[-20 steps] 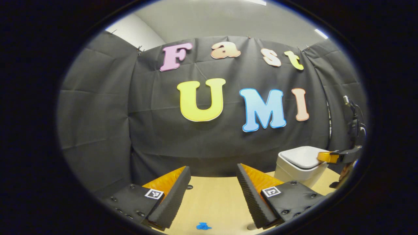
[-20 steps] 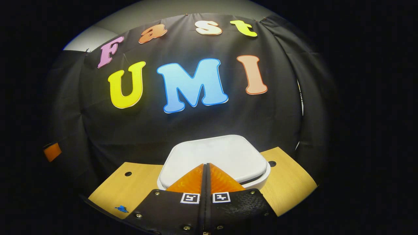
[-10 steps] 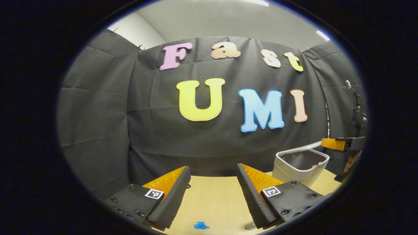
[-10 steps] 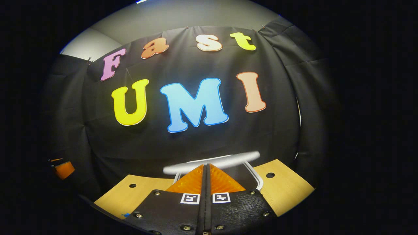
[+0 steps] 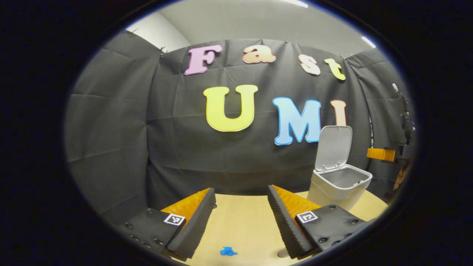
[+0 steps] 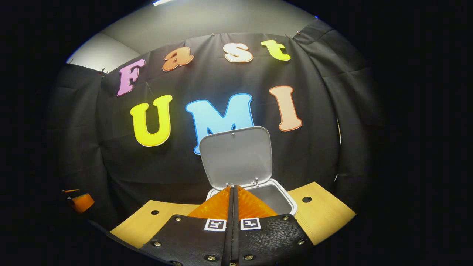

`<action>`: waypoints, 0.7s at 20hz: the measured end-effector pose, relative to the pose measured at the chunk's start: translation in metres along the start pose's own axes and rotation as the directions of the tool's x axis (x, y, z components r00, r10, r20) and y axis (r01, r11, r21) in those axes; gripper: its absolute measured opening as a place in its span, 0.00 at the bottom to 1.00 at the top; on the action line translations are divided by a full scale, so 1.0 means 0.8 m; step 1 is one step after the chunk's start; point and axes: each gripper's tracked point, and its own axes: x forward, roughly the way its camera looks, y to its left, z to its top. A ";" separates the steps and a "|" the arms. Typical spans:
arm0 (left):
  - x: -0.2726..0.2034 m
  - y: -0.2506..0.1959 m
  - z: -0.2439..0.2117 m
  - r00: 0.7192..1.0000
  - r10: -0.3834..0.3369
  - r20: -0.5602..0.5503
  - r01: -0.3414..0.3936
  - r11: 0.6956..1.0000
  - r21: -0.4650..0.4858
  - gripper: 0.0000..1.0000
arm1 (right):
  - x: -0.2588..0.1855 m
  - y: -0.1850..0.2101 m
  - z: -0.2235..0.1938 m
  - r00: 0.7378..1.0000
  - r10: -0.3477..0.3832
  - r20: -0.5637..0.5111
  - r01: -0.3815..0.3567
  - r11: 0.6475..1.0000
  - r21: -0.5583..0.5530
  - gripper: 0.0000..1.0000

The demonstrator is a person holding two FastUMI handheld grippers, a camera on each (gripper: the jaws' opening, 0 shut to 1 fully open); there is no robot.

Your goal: Press the lid of the desktop garbage bin to open it, pick up the crumpled paper on the desktop and throw it into the bin, then pick up the pop can on the desktop and drop it into the bin, and finally close the garbage bin lid.

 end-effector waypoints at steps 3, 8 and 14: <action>-0.001 0.008 -0.015 1.000 0.002 -0.014 -0.002 1.000 -0.008 1.00 | -0.008 0.006 0.004 1.000 0.007 0.002 -0.007 1.000 -0.001 0.00; 0.004 0.018 -0.047 0.999 -0.009 -0.046 0.009 1.000 -0.014 1.00 | -0.019 0.010 0.007 1.000 0.014 0.000 -0.014 1.000 -0.018 0.00; 0.008 0.035 -0.133 0.988 -0.016 -0.157 0.012 1.000 -0.026 0.86 | -0.029 0.014 0.006 1.000 0.008 -0.015 -0.009 0.999 -0.045 0.00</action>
